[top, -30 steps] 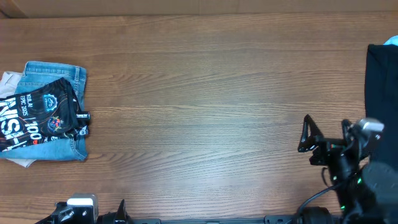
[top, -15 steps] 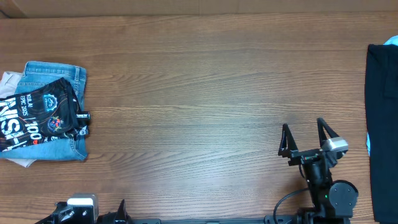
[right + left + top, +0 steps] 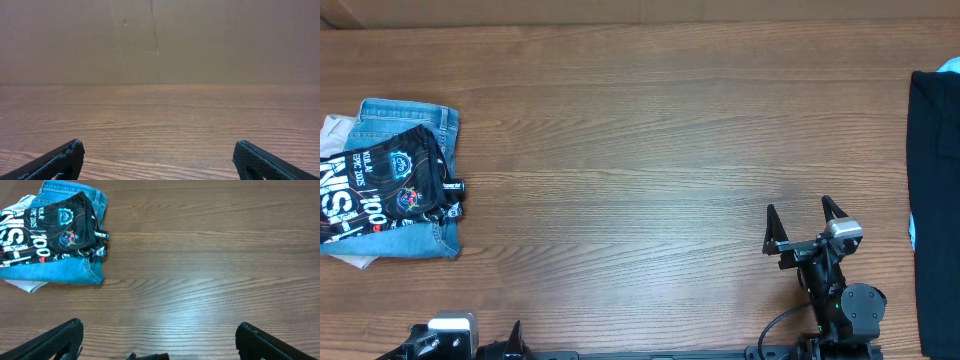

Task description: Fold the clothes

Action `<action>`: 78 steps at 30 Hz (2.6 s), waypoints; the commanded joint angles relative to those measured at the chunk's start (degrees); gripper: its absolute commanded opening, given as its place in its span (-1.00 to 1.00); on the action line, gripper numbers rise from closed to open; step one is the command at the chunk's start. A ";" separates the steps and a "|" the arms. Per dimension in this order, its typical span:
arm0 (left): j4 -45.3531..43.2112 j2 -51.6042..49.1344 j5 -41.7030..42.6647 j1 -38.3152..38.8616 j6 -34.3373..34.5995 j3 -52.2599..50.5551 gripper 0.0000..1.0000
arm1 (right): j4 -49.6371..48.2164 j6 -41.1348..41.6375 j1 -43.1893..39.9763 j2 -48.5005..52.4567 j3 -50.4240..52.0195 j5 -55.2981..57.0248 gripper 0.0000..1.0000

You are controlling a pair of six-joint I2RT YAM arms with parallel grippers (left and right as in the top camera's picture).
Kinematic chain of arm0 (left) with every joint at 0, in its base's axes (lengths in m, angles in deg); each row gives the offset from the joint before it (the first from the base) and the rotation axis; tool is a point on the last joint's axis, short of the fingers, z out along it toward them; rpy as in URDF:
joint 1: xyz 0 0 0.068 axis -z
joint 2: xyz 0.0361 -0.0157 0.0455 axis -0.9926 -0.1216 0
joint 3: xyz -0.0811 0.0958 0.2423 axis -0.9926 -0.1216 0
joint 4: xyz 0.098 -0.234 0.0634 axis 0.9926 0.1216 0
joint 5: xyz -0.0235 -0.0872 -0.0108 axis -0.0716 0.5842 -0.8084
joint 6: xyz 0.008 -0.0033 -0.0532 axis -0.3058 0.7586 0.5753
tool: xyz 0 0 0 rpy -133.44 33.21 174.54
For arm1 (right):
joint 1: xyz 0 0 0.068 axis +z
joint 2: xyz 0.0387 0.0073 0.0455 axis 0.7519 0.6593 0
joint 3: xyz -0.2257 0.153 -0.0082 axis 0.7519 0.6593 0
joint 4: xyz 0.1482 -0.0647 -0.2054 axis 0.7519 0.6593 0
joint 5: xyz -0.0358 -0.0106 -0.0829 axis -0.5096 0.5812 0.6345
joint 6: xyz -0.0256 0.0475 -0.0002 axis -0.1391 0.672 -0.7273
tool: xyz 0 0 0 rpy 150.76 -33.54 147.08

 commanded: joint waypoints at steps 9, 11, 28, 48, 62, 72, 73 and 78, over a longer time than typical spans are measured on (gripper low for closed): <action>-0.02 0.04 0.85 0.11 -0.87 0.02 1.00 | -0.37 -0.48 0.52 -0.66 0.57 0.70 1.00; -0.02 0.02 0.85 0.11 -0.87 0.02 1.00 | -0.37 -0.48 0.52 -0.66 0.57 0.70 1.00; -18.23 5.70 0.98 0.11 -7.21 -8.81 1.00 | -0.37 -0.48 0.52 -0.66 0.57 0.70 1.00; -84.15 21.05 5.79 0.22 -4.66 -68.37 0.99 | -0.37 -0.48 0.52 -0.66 0.57 0.70 1.00; -88.46 21.07 -4.28 1.90 6.05 -75.73 1.00 | -0.37 -0.46 0.52 -0.66 0.57 0.70 1.00; -88.50 21.05 -4.15 2.69 6.01 -75.71 1.00 | -0.37 -0.48 0.52 -0.66 0.57 0.72 1.00; -88.50 21.03 -4.15 2.69 6.01 -75.71 1.00 | -0.37 -0.48 0.52 -0.66 0.57 0.72 1.00; -88.50 21.00 -4.15 2.69 6.01 -75.71 0.99 | -0.37 -0.48 0.52 -0.66 0.57 0.70 1.00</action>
